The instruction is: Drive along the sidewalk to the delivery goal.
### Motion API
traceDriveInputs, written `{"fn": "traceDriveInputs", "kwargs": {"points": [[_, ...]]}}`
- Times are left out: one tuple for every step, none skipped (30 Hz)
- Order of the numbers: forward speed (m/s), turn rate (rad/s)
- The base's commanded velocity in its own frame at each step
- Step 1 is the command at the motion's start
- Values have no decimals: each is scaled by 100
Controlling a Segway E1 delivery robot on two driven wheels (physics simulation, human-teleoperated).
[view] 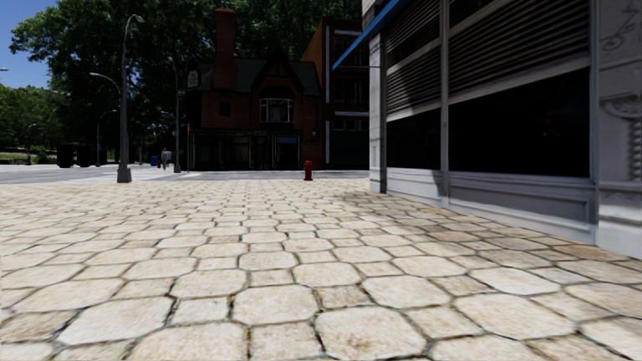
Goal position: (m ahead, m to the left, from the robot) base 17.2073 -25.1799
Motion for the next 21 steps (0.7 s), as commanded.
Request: {"fn": "traceDriveInputs", "kwargs": {"points": [[200, 0], [200, 0], [200, 0], [200, 0], [200, 0], [200, 0], [200, 0], [200, 0], [200, 0], [200, 0], [200, 0], [200, 0], [200, 0], [200, 0], [200, 0], [200, 0], [200, 0], [200, 0], [200, 0], [200, 0], [200, 0]]}}
